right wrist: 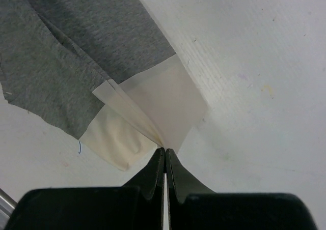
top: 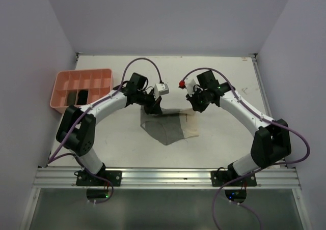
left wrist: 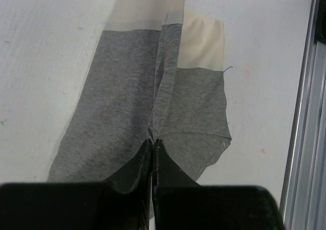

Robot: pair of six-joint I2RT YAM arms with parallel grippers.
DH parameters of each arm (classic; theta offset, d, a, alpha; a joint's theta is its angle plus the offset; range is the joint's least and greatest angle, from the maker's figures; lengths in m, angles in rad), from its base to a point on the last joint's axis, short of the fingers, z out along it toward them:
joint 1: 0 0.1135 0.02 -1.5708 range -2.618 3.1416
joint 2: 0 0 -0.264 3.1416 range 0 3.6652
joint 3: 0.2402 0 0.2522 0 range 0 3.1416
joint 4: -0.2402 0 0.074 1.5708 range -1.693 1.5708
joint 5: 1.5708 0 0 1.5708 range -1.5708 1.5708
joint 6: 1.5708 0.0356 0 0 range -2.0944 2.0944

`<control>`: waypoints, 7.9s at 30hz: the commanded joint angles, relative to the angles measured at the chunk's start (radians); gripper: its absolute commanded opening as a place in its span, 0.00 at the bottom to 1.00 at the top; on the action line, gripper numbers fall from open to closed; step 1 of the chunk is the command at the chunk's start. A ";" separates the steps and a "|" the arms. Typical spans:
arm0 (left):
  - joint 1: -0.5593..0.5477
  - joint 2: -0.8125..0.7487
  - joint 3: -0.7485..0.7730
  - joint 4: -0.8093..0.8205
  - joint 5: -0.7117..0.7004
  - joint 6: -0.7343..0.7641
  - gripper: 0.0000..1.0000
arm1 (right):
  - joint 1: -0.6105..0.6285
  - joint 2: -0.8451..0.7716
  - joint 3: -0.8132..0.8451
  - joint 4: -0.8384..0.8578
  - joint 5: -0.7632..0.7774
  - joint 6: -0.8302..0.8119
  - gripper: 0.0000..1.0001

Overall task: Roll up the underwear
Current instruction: Fold the underwear

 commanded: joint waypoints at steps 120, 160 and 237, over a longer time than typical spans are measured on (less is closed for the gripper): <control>0.129 -0.053 -0.411 0.332 -0.557 -0.195 1.00 | -0.060 -0.063 -0.440 0.145 -0.056 1.414 0.27; 0.129 -0.033 -0.405 0.291 -0.586 -0.161 1.00 | -0.123 -0.114 -0.422 0.007 0.054 1.295 0.00; -0.426 -0.134 -0.376 0.283 -0.332 0.153 0.00 | -0.080 -0.204 -0.641 0.228 -0.024 1.328 0.04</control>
